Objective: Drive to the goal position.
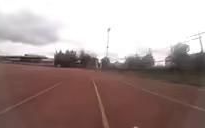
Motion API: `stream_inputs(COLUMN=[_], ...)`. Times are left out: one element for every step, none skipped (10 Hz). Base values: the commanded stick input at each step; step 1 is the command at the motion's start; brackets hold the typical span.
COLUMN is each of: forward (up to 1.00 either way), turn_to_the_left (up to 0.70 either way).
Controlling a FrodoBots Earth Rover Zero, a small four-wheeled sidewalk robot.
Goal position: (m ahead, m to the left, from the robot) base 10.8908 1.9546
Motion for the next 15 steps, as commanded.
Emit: stream_inputs(forward=[0.70, 0.70, 0.70, 0.70, 0.70, 0.70, 0.70, 0.70, 0.70, 0.70, 0.70, 0.70, 0.70, 0.70, 0.70], turn_to_the_left=[0.00, 0.00, 0.00, 0.00, 0.00, 0.00, 0.00, 0.00, 0.00, 0.00, 0.00, 0.00, 0.00, 0.00, 0.00])
